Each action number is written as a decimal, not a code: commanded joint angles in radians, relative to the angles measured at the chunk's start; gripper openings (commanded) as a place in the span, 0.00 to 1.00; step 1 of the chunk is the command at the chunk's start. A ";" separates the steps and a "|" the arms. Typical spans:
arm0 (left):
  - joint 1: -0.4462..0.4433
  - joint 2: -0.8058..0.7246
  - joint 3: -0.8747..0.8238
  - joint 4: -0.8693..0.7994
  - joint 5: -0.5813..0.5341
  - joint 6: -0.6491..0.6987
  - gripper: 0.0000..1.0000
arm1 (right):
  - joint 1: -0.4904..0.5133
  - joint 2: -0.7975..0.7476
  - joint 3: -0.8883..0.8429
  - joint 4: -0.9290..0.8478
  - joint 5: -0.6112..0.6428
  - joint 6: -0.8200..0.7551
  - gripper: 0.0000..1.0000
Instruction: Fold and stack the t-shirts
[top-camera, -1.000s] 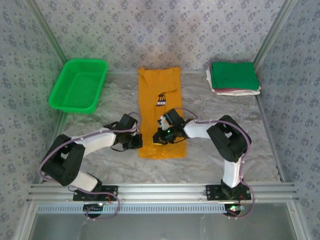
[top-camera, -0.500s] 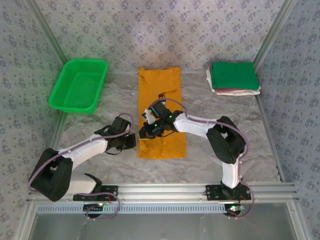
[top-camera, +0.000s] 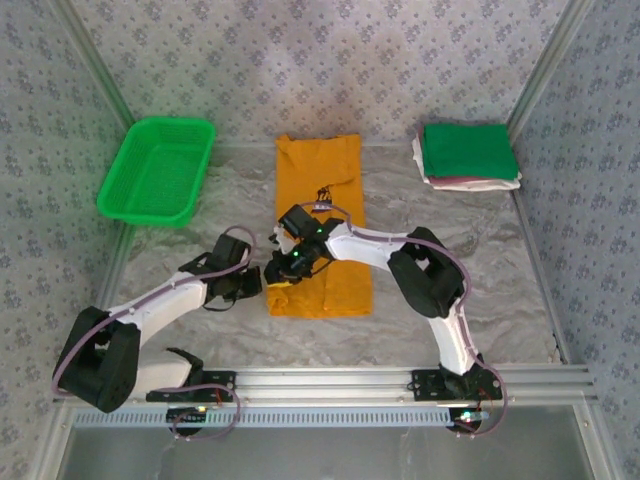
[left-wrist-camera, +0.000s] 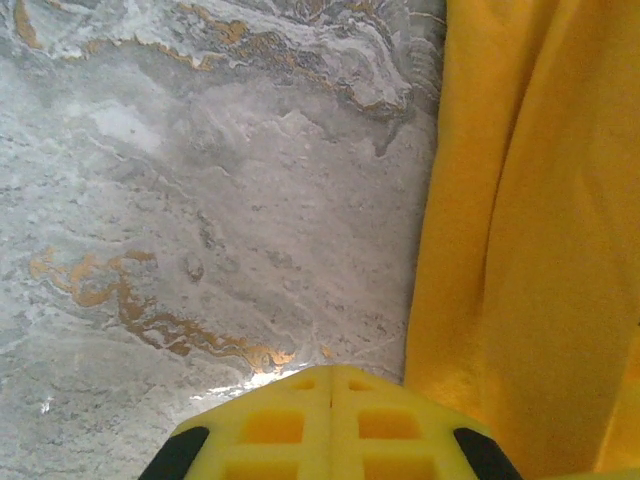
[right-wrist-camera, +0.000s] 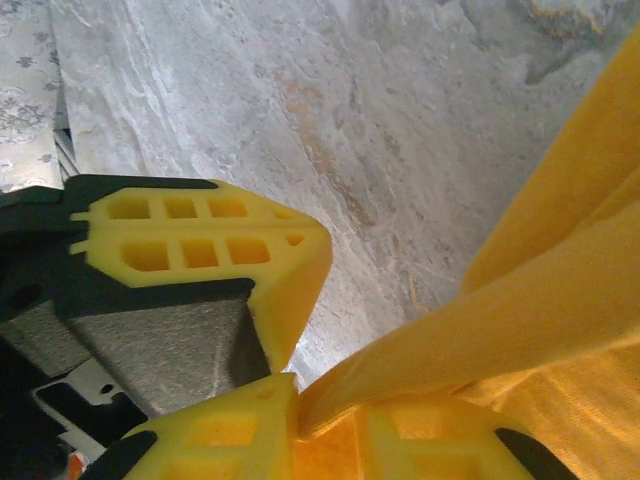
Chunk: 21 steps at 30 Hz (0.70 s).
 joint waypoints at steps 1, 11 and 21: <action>0.010 -0.013 -0.012 0.002 -0.018 0.018 0.00 | -0.030 -0.088 -0.023 0.046 -0.052 -0.015 0.28; 0.023 0.007 -0.017 0.017 -0.013 0.038 0.00 | -0.153 -0.229 -0.256 0.098 -0.064 -0.006 0.32; 0.029 0.039 -0.008 0.028 0.005 0.049 0.00 | -0.133 -0.219 -0.425 0.177 -0.074 0.047 0.31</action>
